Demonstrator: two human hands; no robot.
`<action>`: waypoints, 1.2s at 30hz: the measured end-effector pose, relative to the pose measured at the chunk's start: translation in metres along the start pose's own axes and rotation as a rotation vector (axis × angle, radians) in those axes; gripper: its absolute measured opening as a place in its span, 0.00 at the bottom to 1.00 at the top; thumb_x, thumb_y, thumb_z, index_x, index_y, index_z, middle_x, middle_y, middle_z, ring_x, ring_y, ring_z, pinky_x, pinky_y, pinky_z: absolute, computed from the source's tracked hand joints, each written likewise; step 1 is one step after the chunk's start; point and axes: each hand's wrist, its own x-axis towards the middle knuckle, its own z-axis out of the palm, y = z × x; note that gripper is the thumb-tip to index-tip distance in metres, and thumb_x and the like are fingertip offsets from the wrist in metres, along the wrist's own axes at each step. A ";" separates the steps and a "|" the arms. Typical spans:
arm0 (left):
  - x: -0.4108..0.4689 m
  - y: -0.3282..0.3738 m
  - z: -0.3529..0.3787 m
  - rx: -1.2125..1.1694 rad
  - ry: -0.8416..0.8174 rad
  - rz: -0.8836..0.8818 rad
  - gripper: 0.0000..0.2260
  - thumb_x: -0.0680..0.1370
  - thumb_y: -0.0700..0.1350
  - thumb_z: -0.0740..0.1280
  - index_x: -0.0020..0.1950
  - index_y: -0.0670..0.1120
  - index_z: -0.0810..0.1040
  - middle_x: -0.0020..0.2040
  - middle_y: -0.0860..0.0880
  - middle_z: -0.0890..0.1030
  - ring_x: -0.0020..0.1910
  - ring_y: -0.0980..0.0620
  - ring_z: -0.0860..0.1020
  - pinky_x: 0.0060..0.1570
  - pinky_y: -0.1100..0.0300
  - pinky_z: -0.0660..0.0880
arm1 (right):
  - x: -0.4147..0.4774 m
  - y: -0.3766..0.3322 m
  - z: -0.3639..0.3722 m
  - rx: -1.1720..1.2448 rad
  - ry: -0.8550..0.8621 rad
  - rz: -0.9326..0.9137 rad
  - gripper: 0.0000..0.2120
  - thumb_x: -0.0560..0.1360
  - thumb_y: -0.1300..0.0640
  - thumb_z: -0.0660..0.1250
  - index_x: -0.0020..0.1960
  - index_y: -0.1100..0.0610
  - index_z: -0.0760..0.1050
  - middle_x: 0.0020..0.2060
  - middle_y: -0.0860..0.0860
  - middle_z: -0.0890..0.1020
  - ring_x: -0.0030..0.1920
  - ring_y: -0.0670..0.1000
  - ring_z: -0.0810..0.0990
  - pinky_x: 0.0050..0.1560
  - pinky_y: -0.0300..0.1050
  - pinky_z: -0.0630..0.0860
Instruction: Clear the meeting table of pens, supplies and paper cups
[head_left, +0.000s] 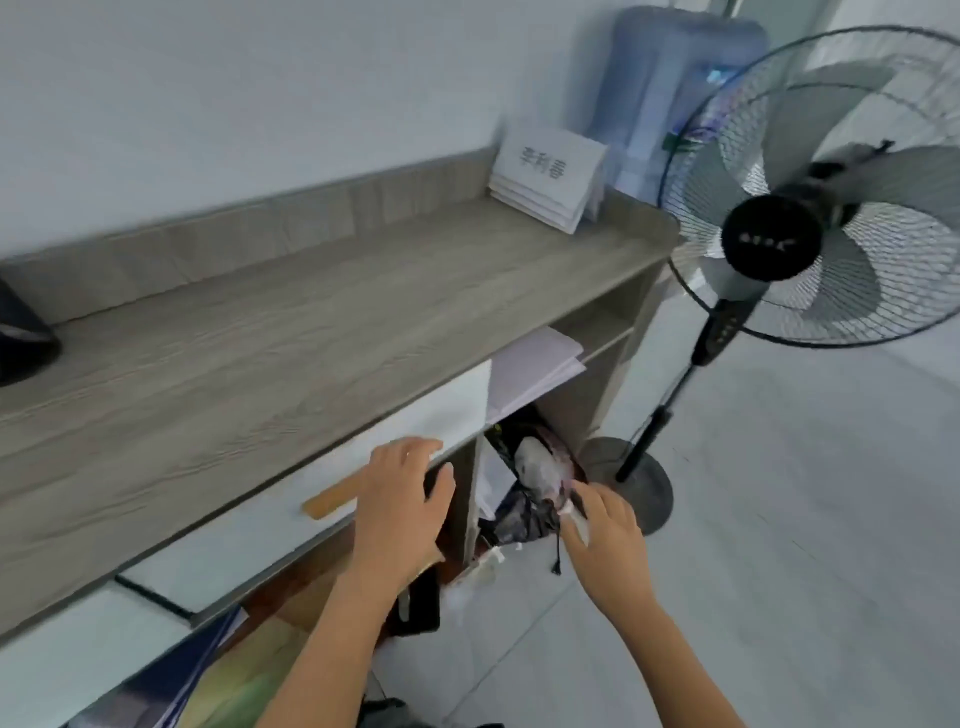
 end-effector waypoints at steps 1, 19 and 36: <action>-0.012 0.012 0.022 0.003 -0.070 0.027 0.14 0.78 0.46 0.60 0.62 0.44 0.73 0.61 0.46 0.75 0.62 0.47 0.70 0.61 0.56 0.66 | -0.016 0.024 -0.008 0.022 -0.008 0.086 0.19 0.77 0.57 0.61 0.68 0.56 0.66 0.64 0.56 0.72 0.66 0.57 0.67 0.64 0.49 0.65; -0.154 0.201 0.262 -0.058 -1.083 0.537 0.09 0.77 0.41 0.62 0.54 0.39 0.78 0.53 0.42 0.81 0.54 0.46 0.77 0.48 0.61 0.67 | -0.265 0.214 -0.107 0.258 0.407 1.090 0.17 0.78 0.53 0.58 0.66 0.56 0.67 0.65 0.52 0.72 0.65 0.52 0.69 0.63 0.42 0.66; -0.192 0.412 0.407 -0.207 -1.462 0.899 0.05 0.77 0.41 0.62 0.47 0.46 0.77 0.44 0.49 0.80 0.47 0.49 0.76 0.43 0.59 0.69 | -0.276 0.306 -0.178 0.226 0.946 1.560 0.16 0.78 0.53 0.58 0.65 0.54 0.68 0.61 0.50 0.73 0.63 0.49 0.69 0.60 0.41 0.67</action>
